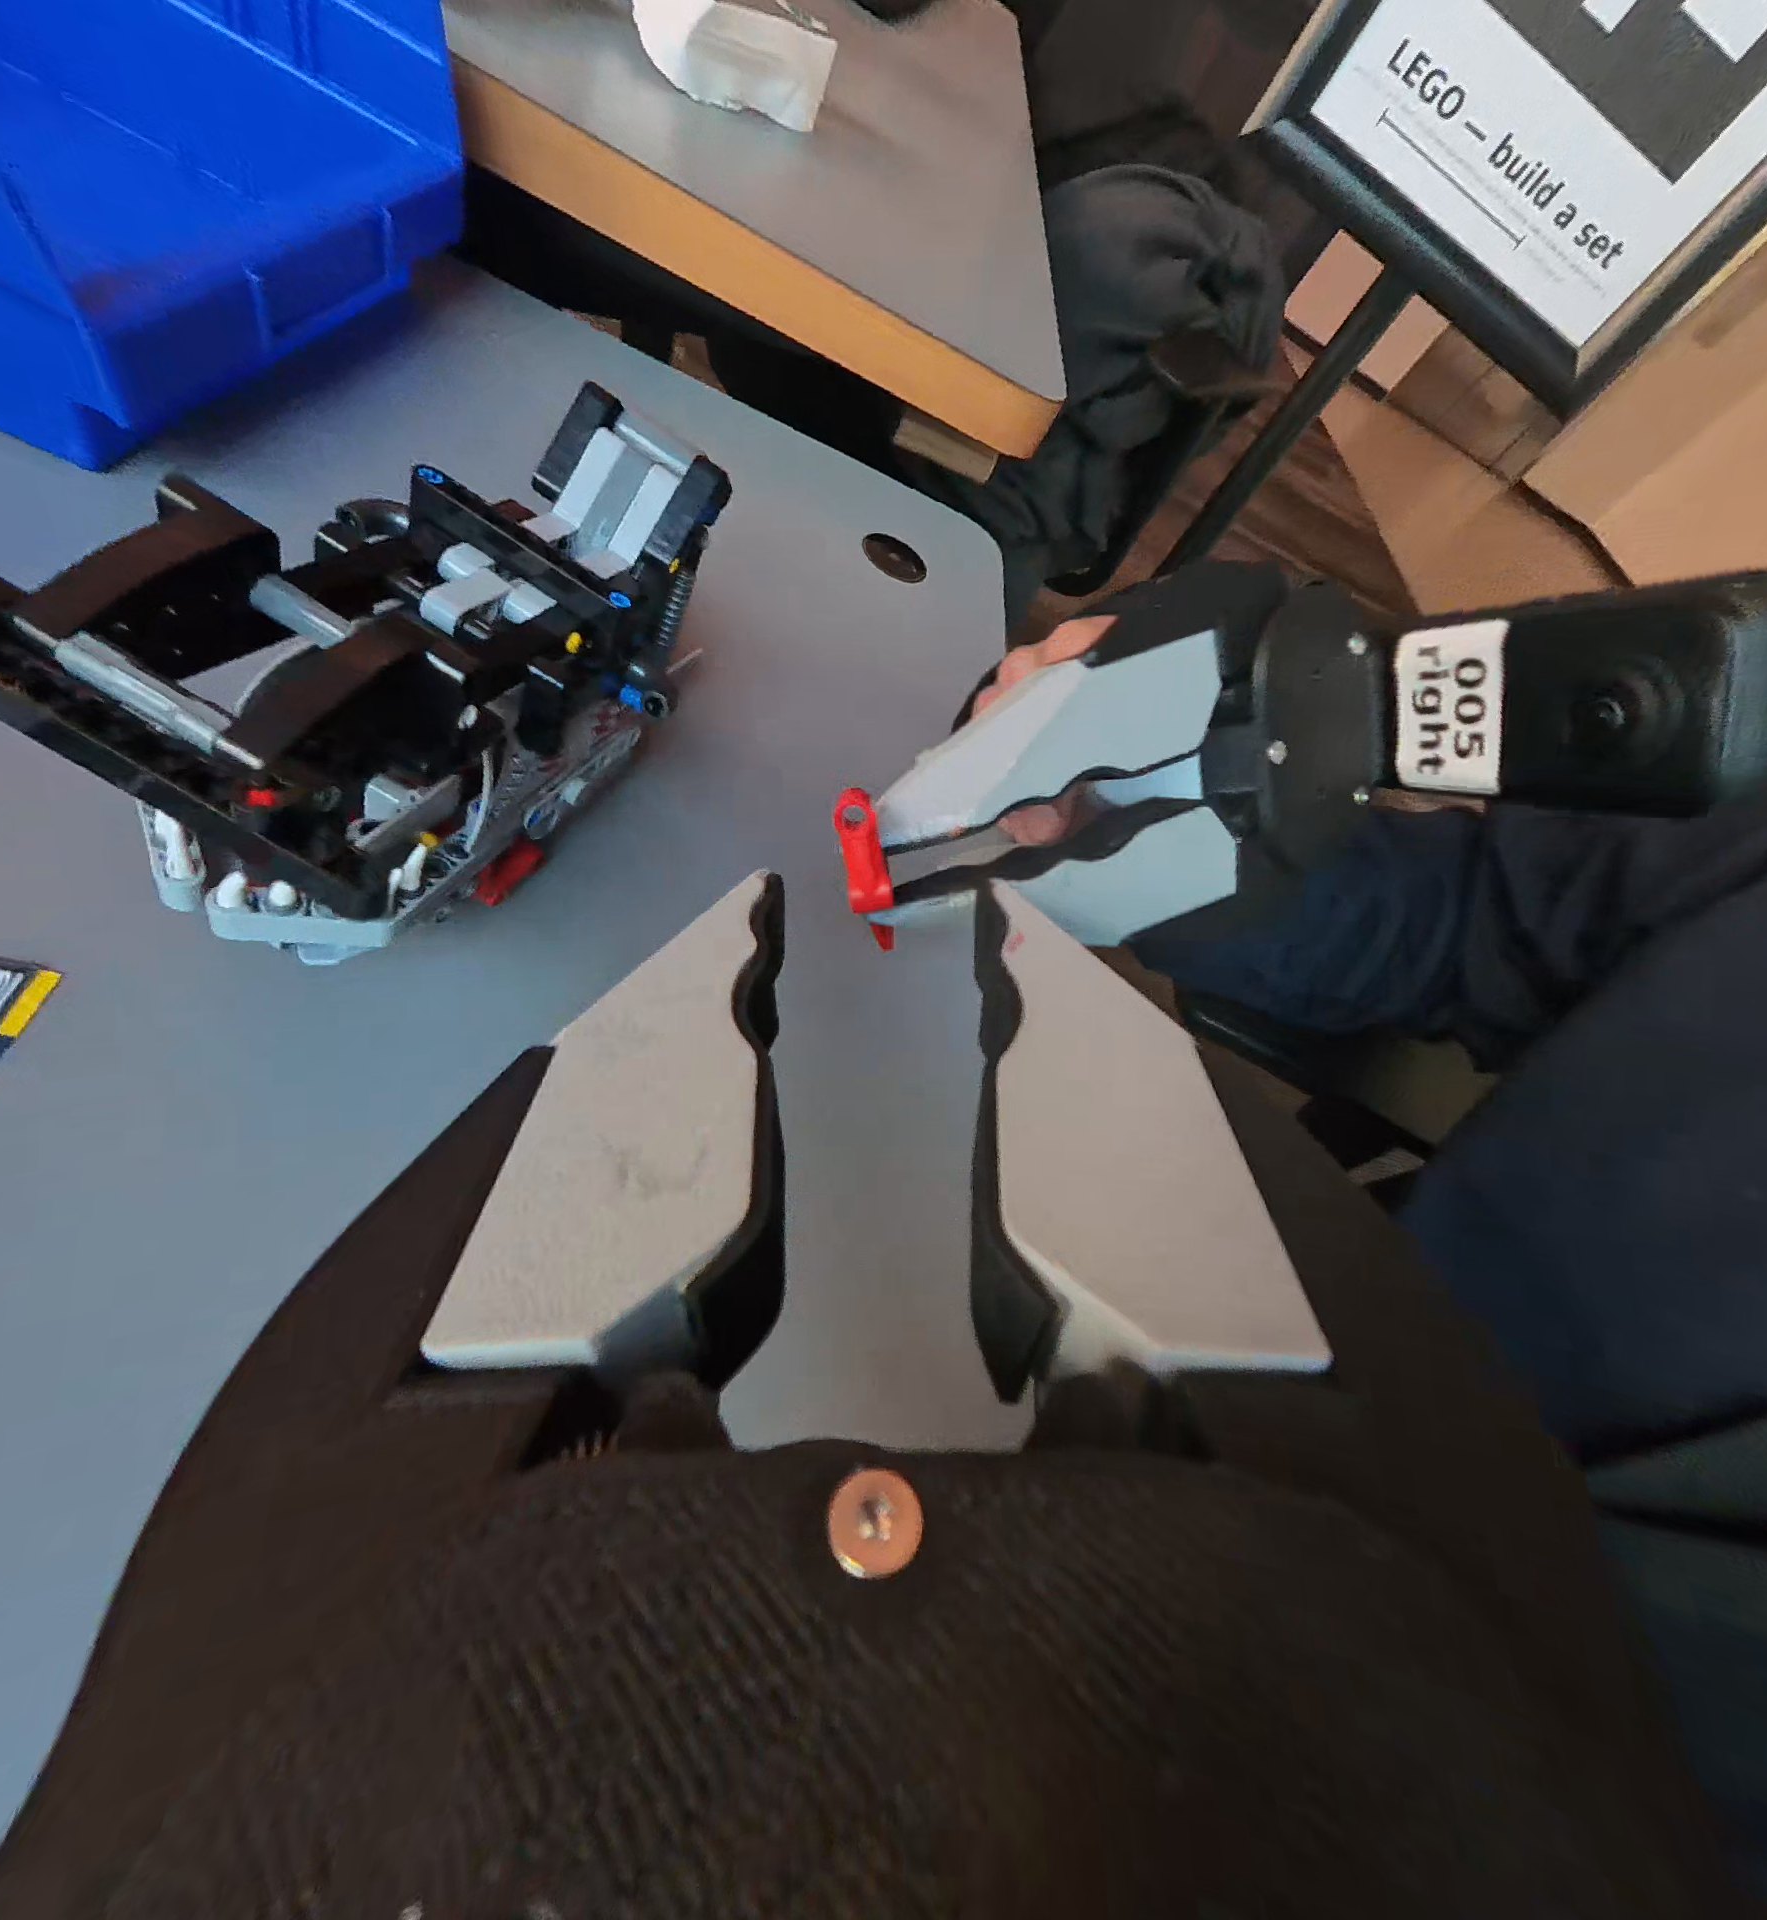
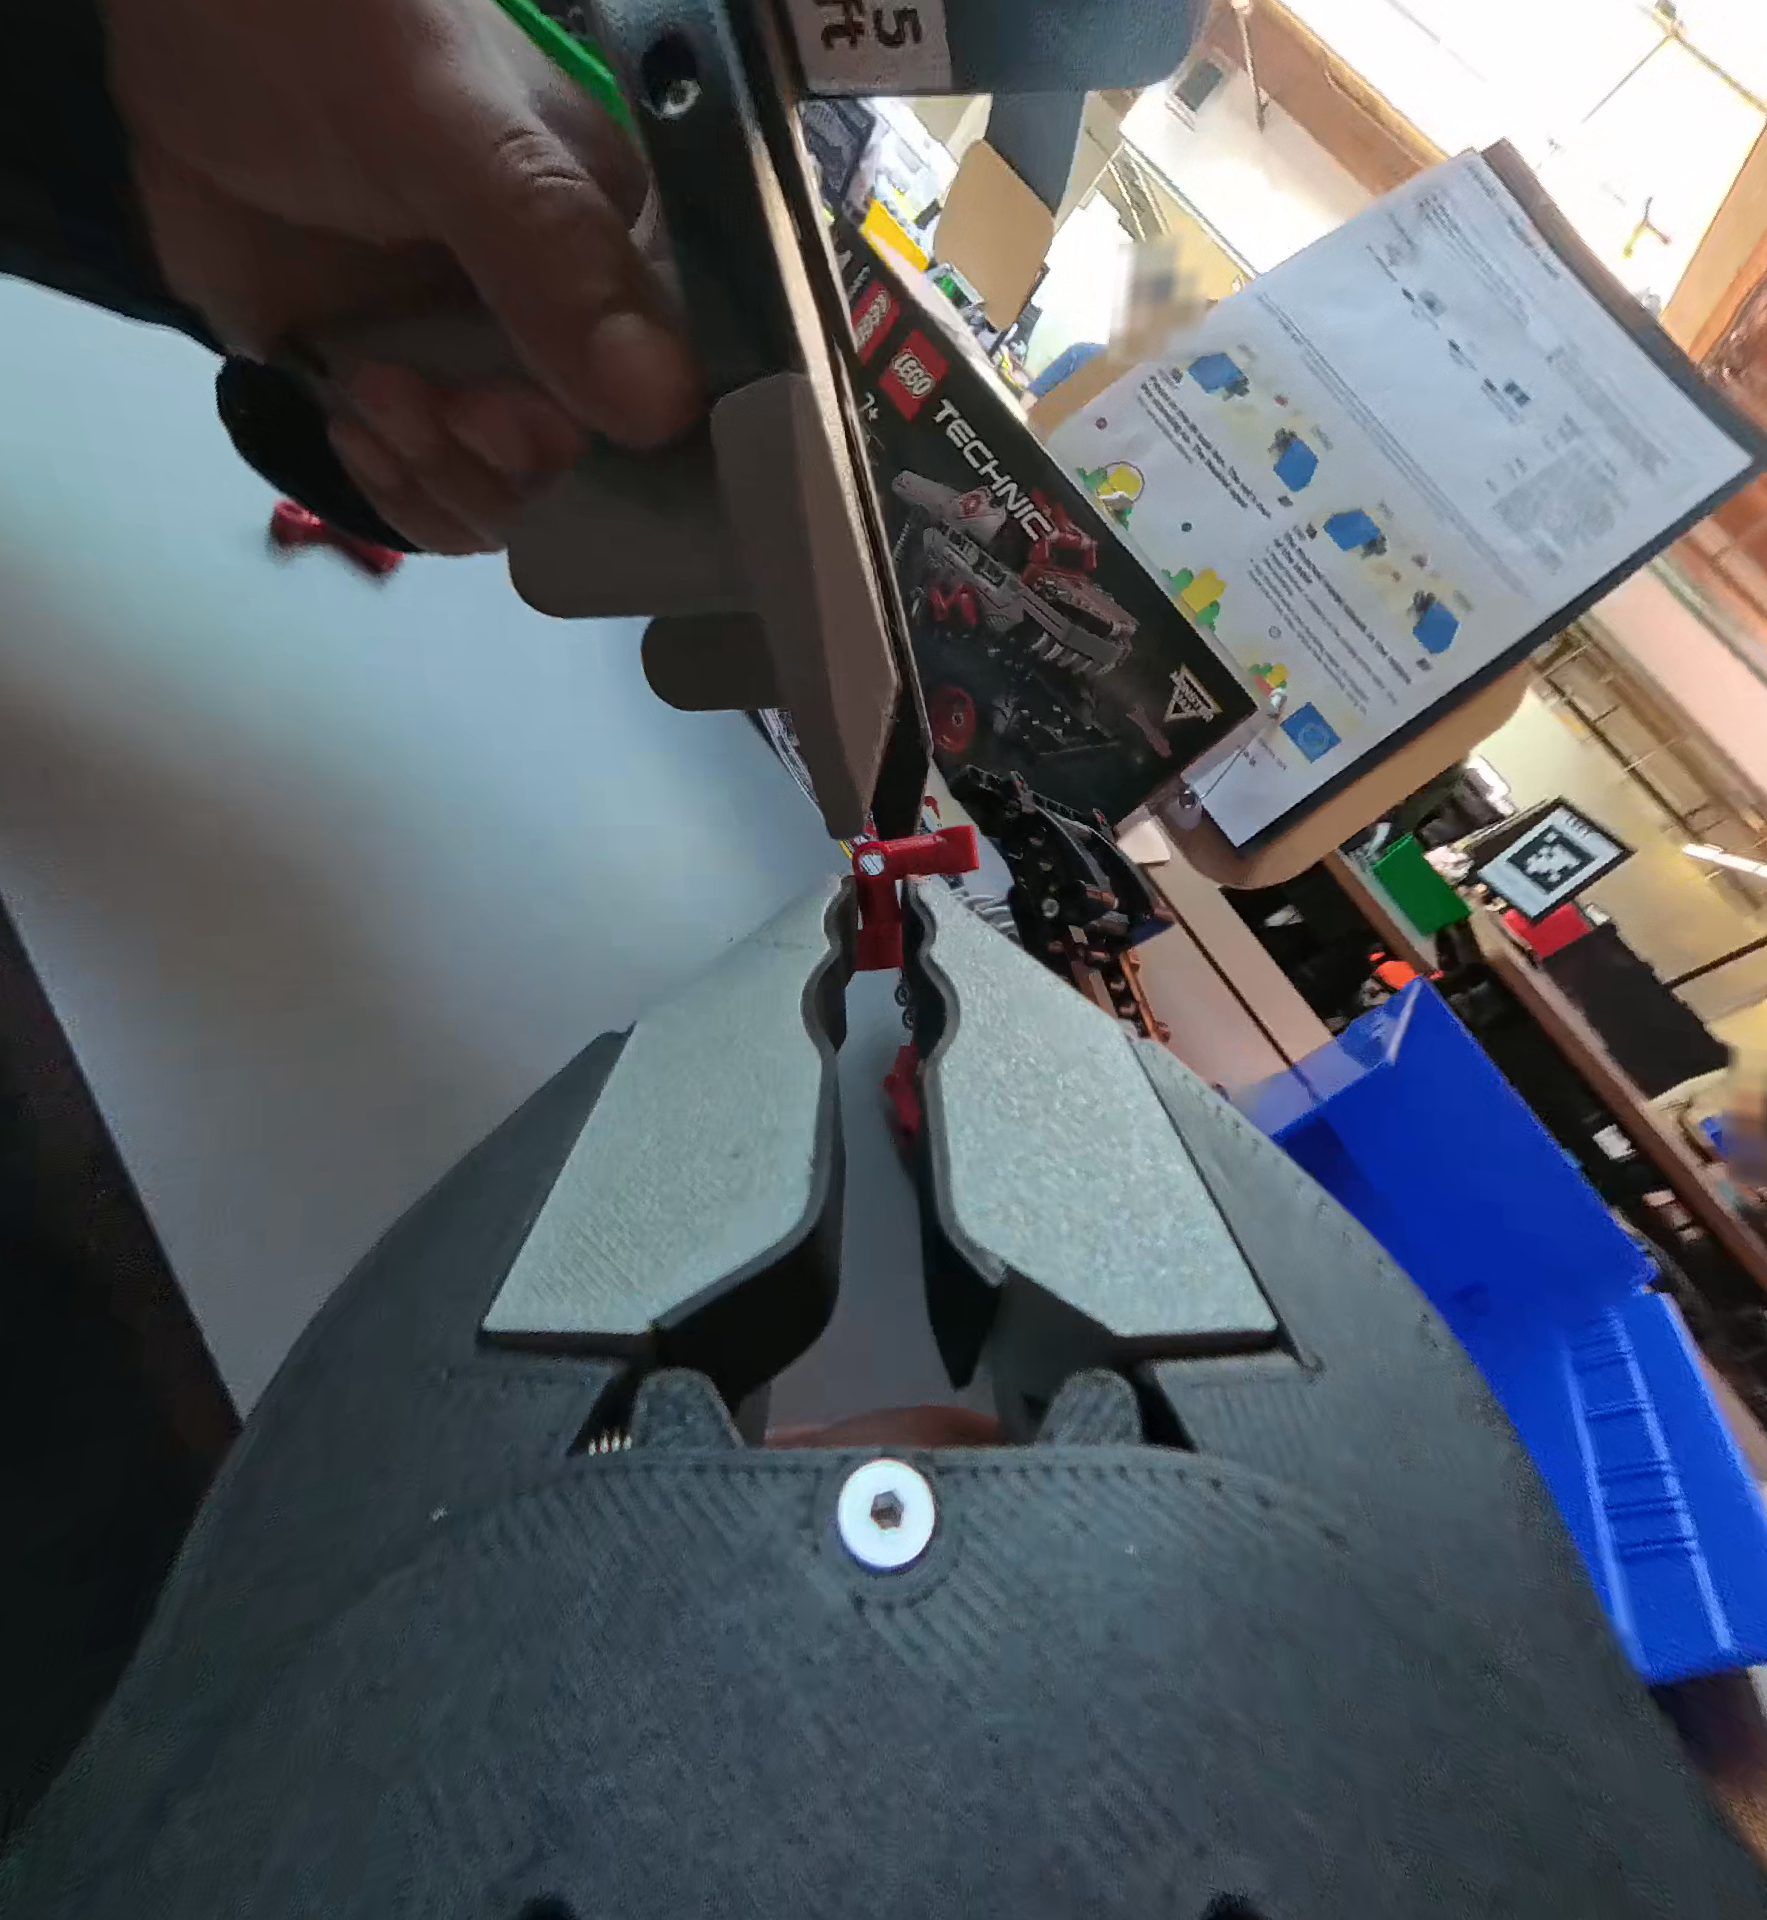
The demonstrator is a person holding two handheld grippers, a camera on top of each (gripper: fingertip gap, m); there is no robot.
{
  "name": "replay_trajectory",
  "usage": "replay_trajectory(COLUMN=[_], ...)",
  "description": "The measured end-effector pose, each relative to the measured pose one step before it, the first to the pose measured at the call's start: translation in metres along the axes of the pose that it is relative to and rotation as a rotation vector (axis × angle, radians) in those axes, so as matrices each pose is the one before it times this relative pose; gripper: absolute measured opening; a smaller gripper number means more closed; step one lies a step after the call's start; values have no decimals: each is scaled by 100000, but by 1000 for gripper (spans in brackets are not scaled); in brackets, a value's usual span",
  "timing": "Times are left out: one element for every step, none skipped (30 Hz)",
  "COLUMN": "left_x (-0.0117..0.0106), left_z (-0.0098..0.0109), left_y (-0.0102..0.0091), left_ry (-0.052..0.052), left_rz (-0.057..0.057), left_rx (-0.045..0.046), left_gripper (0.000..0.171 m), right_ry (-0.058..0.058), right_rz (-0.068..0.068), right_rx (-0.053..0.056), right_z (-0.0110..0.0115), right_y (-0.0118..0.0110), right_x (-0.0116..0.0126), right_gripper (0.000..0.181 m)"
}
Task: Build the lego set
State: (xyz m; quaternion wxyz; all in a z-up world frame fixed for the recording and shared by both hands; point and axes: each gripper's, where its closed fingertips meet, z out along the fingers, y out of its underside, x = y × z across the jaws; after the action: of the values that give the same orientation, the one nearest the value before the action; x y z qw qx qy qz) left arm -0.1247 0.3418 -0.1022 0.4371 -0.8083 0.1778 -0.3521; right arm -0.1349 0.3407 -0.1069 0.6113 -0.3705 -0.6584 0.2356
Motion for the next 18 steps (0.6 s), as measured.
replay_trajectory(left_x=[36, 27, 57, 172, 97, -85, -138, -4, 74, 261, 249, 100, -14, -142, -107, -234, 139, 112], left_z=[-192, -307, -336, -304, -232, -160, -66, 22, 66, 59, 69, 95, 108, 28, -71, -205, -215, -145], left_y=[280, 296, 283, 159, 56, -30, -47, 2, 13, -25, -5, 102, 188, 180, 55, -16, -131, -106], left_ry=[-698, -757, -145, 1086, 1025, 242, 141, 917, 1298, 2318, 2194, 1172, 515, -297, 20, -443, 2180, 1907], left_rz=[-21, -268, -942, -1350, -1357, -761, -109, -8, -250, 415, 610, 231, 382, 1153, 846, 1316, 2271, -19], left_rx=[799, 1009, 1073, 1199, 1265, 1157, 676, -93, -621, -242, -137, -876, -1514, -1237, -494, -5, 1081, 763], left_gripper=[34, 34, 34, 34, 33, 32, 32, 32, 31, 28, 23, 20, 18, 17, 14, 4, 4, 4], right_ry=[-26, 292, 664, 713, 842, 1164, 1712, 1664, 655, 577, 829, 178, -369, -595, -373, 9, -130, -660], right_rz=[-2991, -2244, -1771, -1884, -2398, -3031, -3753, -4254, -4255, -3864, -3483, -2834, -1504, -67, 904, 1859, 2957, 4339], right_rx=[-748, -466, 189, 537, 668, 516, 83, -726, -1939, -2351, -1077, 397, 91, -547, 665, 2043, 1347, 973], right_z=[-38, -32, -27, 3, 34, 64, 102, 143, 204, 186, 101, 37, 5, 19, -30, -105, -87, -58], right_y=[-25, -43, -137, -202, -255, -278, -260, -135, 78, 185, 41, -155, -104, 25, -76, -215, -82, 0], right_x=[-275, -227, -164, -155, -135, -92, -23, -22, -186, -196, -169, -193, -179, -122, -24, 111, 189, 187], right_gripper=[3, 3, 3, 3, 3, 4, 4, 4, 4, 4, 4, 4, 4, 4, 4, 4, 4, 5])
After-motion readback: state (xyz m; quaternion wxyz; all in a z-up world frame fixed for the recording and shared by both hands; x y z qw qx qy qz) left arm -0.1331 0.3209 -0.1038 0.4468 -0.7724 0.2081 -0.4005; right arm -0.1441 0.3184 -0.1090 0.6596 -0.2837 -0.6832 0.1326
